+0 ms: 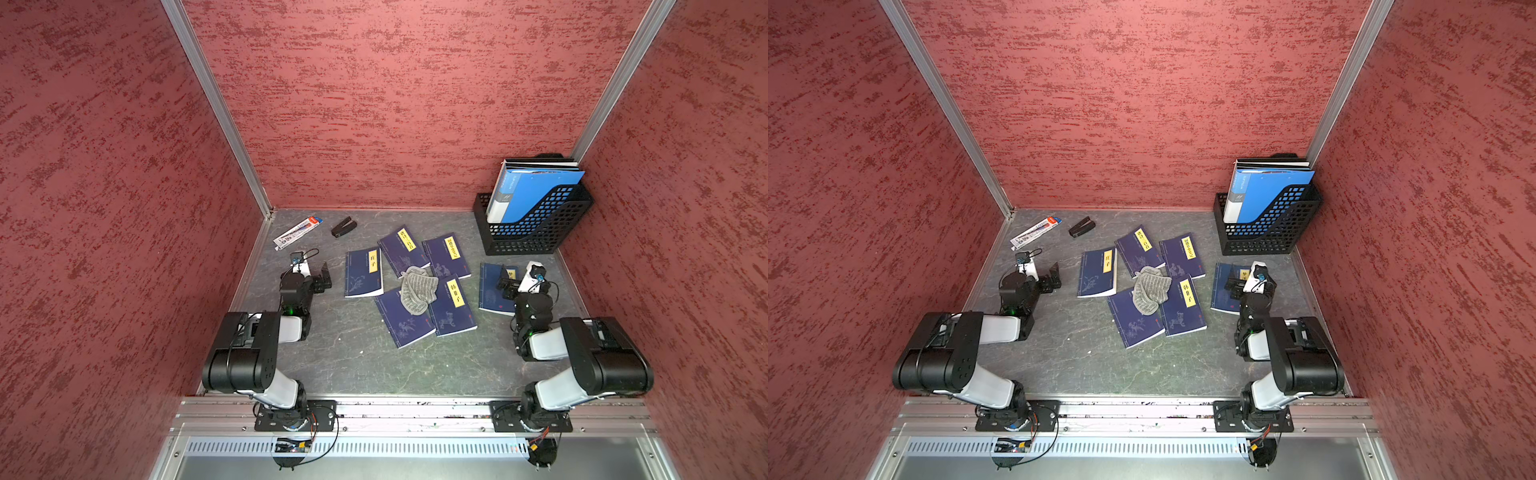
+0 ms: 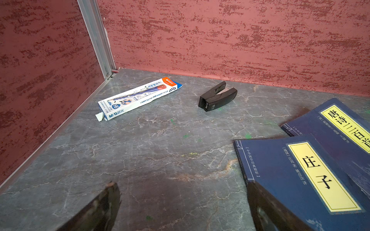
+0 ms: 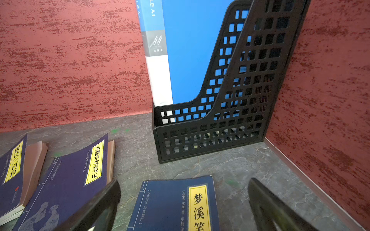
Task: Wipe the cover of the book
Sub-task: Pick up the cleaning item from the book.
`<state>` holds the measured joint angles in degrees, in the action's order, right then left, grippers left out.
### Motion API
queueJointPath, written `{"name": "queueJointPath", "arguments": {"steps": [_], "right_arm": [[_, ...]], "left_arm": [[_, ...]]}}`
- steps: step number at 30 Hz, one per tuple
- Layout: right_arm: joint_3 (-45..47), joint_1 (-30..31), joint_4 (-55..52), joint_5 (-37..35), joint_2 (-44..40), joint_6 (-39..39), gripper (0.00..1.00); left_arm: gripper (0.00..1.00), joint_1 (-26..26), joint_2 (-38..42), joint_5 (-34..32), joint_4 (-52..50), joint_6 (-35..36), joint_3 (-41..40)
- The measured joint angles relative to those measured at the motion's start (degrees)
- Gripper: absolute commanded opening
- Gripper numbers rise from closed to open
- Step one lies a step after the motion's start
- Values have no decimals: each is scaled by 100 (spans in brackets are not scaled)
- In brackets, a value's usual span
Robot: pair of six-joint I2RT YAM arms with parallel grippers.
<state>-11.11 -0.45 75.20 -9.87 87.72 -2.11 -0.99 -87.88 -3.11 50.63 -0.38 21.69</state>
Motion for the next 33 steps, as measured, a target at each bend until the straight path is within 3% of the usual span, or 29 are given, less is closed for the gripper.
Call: {"name": "queueJointPath", "arguments": {"steps": [11,16,22,28,33], "right_arm": [[-2,0,-4,0,-2,2,99],[-610,-4,-953,-24,-251,0,99],[-1191,-4,-1882,-28,-474,-55,99],[-1617,109,-3211,35,-911,-374,99],[-2159,820,-4199,-11,-1169,-348,99]], "left_arm": [[100,0,0,0,-2,0,0],[100,2,48,2,-131,2,15],[100,55,483,-26,-1331,20,608],[100,463,1034,-348,-2435,136,1056],[100,911,1211,-577,-3569,173,1445]]}}
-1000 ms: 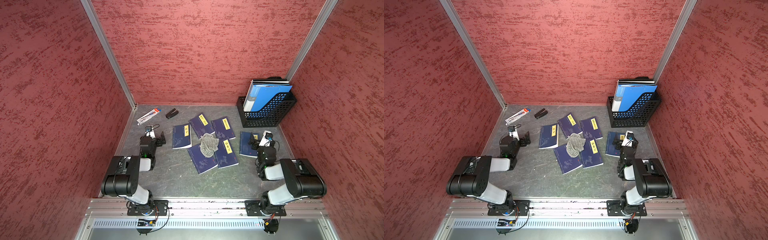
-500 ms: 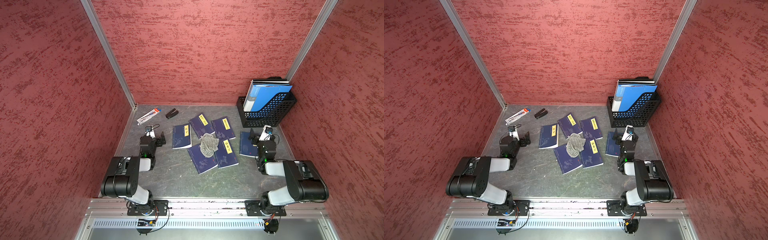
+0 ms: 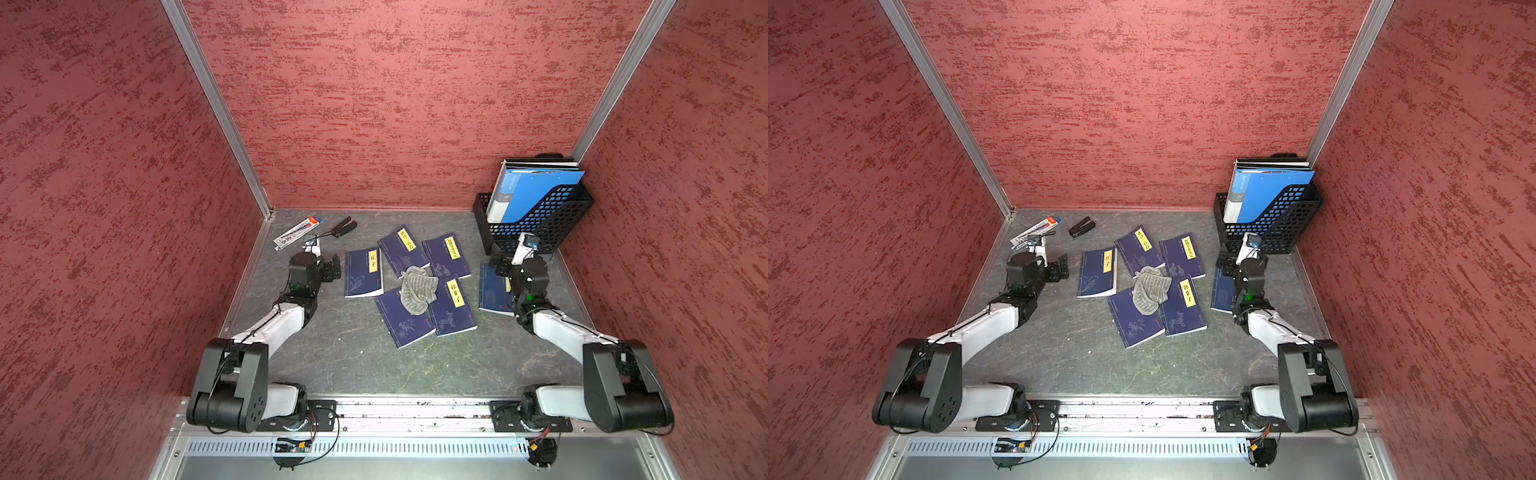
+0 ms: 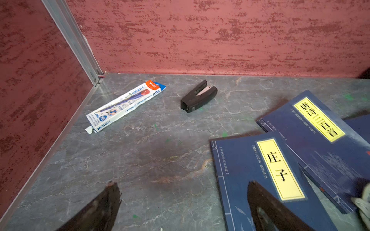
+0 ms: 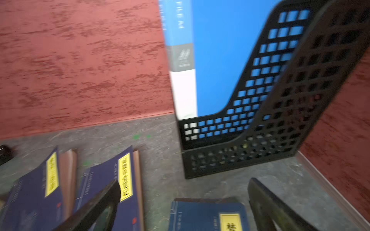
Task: Wipe the cover of the book
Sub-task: Pick up the cleaning item from the book.
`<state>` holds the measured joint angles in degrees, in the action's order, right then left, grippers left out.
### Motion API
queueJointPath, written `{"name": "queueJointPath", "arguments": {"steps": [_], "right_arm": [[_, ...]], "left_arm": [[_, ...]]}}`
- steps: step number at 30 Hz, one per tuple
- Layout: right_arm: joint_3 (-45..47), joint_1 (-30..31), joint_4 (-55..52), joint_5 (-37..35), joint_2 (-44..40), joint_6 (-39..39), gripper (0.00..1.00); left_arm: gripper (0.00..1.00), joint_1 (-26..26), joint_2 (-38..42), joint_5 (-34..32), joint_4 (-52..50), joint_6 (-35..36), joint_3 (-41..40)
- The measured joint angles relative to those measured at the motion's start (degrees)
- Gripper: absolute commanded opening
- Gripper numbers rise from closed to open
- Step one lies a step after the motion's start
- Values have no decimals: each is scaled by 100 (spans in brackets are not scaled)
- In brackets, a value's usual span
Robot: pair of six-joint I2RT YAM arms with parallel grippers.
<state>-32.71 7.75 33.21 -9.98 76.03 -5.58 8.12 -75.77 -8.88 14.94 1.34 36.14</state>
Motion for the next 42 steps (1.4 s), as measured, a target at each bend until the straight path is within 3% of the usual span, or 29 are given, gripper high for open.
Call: {"name": "queueJointPath", "arguments": {"steps": [9,18,28,42], "right_arm": [[-1091,1484,-1801,-59,168,31,98],[-1329,2398,-2643,116,872,4,98],[-1550,2841,-2896,518,1700,0,97],[-1969,2885,-2951,704,2529,31,98]], "left_arm": [[100,516,564,267,-1318,-295,195],[100,774,866,592,-1956,-678,201],[100,1005,868,669,-2214,-861,195],[100,1123,914,664,-2358,-861,114]]}}
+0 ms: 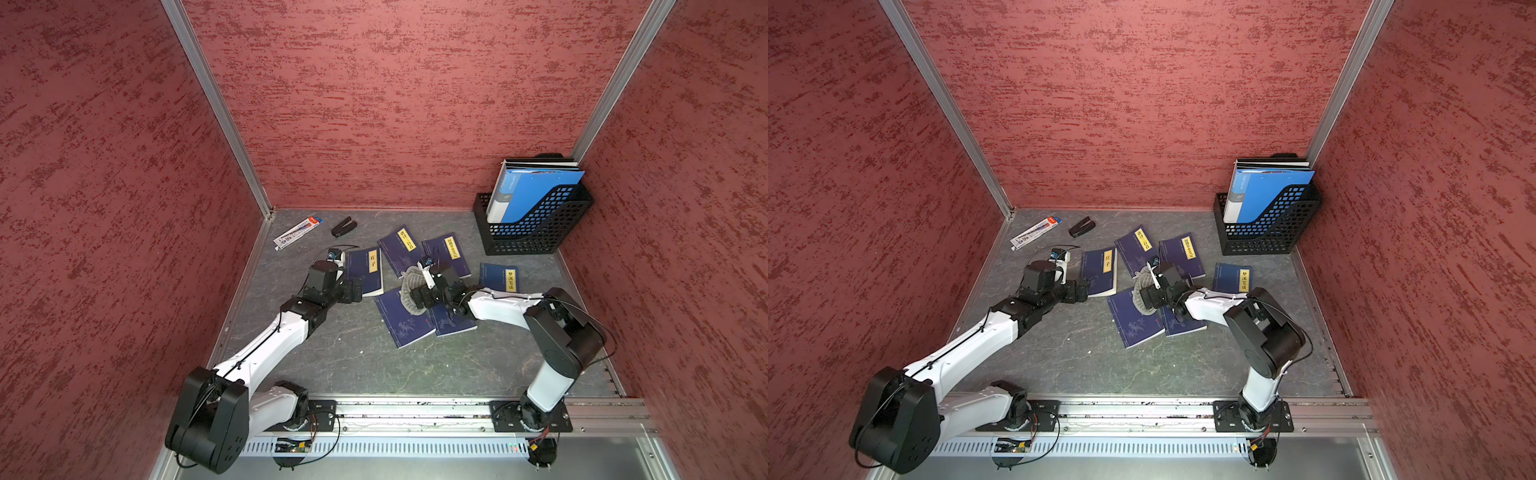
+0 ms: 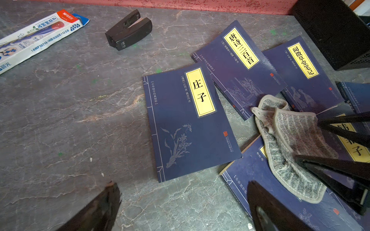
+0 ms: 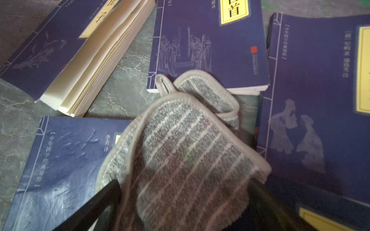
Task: Wipe the cover of the book
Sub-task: Pick up the cleaning item from the book.
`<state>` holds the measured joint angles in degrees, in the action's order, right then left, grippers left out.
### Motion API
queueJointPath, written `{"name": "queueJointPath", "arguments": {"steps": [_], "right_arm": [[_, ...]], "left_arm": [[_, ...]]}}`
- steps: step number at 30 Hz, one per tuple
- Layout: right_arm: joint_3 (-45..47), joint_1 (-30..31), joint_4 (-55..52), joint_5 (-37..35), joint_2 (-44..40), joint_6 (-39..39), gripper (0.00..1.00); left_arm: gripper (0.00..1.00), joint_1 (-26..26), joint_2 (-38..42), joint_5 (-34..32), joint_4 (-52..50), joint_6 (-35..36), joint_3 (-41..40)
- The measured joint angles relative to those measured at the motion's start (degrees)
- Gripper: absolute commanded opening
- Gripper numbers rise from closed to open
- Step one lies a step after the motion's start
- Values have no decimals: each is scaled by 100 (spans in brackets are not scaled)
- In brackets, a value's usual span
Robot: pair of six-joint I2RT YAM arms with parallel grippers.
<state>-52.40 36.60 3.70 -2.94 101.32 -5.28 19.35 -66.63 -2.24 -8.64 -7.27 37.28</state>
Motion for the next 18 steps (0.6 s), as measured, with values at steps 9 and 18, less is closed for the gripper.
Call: {"name": "queueJointPath", "arguments": {"steps": [9,18], "right_arm": [[-457,0,-59,46,610,101,96],[-542,0,-57,164,726,103,69]], "left_arm": [[100,55,173,-33,-81,0,0],[100,59,223,-44,-87,0,0]]}}
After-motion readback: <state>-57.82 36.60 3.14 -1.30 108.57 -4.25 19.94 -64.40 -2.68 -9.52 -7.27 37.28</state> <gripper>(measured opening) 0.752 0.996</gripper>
